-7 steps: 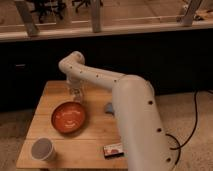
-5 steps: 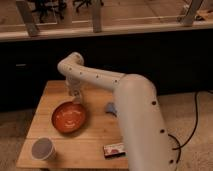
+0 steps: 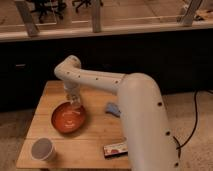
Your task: Place the bottle in the ceramic bowl
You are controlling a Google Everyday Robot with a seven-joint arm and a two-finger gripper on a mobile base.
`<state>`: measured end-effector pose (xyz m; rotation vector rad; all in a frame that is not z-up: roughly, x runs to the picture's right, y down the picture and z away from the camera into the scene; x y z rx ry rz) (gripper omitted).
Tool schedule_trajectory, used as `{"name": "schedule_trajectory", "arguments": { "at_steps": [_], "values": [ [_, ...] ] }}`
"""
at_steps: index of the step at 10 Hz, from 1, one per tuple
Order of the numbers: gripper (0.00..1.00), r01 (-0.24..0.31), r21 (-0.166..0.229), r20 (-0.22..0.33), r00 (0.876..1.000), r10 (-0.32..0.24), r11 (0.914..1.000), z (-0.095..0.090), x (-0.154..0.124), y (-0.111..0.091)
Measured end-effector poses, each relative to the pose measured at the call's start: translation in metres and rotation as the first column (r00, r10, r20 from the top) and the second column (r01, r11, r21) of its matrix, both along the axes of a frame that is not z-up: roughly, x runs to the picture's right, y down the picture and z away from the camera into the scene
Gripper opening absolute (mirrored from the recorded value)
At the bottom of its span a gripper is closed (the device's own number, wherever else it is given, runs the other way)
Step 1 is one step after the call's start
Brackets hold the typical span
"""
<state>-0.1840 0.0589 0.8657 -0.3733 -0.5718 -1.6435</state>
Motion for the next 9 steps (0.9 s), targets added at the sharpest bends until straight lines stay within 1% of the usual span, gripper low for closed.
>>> {"name": "schedule_trajectory", "arguments": {
  "at_steps": [2,4,6,8,9],
  "values": [
    [0.00,0.004,-0.005,0.007,1.000,-0.004,1.0000,-0.009,-0.001,0.009],
    [0.00,-0.002,-0.007,0.023,1.000,0.002,1.0000,-0.024,-0.002,0.020],
    [0.00,-0.004,-0.009,0.035,0.999,0.004,1.0000,-0.035,-0.001,0.029],
    [0.00,-0.008,-0.012,0.046,0.999,0.009,0.9999,-0.046,0.000,0.038],
    [0.00,-0.008,-0.015,0.049,0.999,0.009,0.9999,-0.048,0.001,0.043]
  ]
}}
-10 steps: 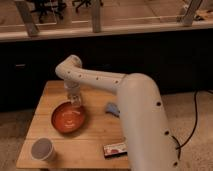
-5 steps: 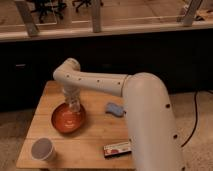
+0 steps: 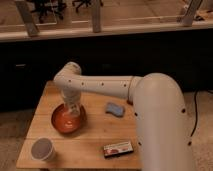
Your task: Place the bottle in the ceramic bowl
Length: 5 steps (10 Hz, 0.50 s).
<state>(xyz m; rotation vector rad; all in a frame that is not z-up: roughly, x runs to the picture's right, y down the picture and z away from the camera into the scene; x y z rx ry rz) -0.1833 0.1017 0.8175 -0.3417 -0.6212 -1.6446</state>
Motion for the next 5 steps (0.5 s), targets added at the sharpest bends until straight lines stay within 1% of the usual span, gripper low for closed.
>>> {"name": "schedule_trajectory", "arguments": {
  "at_steps": [5],
  "values": [
    [0.00,0.009,-0.016,0.007,1.000,-0.008,0.9998,-0.008,-0.005,0.024]
  ]
}}
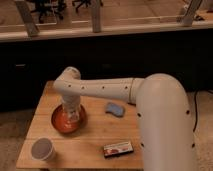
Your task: Place the bottle in the ceramic bowl
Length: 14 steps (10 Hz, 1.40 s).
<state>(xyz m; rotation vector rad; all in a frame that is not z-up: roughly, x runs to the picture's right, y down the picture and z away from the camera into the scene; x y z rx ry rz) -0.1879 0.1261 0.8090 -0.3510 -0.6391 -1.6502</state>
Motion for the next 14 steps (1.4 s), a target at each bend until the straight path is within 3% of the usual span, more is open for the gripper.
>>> {"name": "schedule_trajectory", "arguments": {
  "at_steps": [4,8,11,14],
  "values": [
    [0.00,0.013,0.010,0.007,1.000,-0.013,0.9999,-0.010,-0.006,0.023],
    [0.00,-0.005,0.058,0.035,0.999,0.003,0.9983,-0.019,-0.001,0.043],
    [0.00,-0.019,0.081,0.047,0.999,0.015,0.9965,-0.016,0.001,0.060],
    [0.00,-0.019,0.076,0.041,0.999,0.015,0.9969,-0.016,0.004,0.063]
  ]
}}
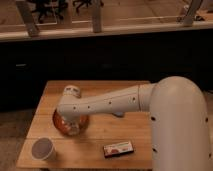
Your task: Place the bottle in the ceramic bowl
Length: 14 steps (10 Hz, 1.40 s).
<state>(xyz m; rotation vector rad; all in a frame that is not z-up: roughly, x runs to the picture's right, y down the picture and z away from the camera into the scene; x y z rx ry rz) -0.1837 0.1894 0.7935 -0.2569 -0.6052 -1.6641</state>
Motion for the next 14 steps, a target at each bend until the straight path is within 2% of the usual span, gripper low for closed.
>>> {"name": "schedule_trajectory", "arguments": {
  "at_steps": [1,2,7,9,10,14],
  "values": [
    [0.02,0.000,0.000,0.000,1.000,0.000,1.0000,0.000,0.001,0.000],
    [0.08,-0.010,0.005,-0.003,1.000,0.010,0.9999,0.001,0.003,0.002],
    [0.60,-0.014,0.004,-0.006,1.000,0.014,0.9999,0.001,0.006,0.003],
    [0.76,-0.030,0.004,-0.011,0.999,0.030,0.9995,0.003,0.012,0.004],
    [0.80,-0.029,0.004,-0.012,0.999,0.029,0.9996,0.002,0.012,0.004],
    [0.80,-0.036,-0.004,-0.016,0.999,0.036,0.9994,0.004,0.014,0.006]
  ]
}}
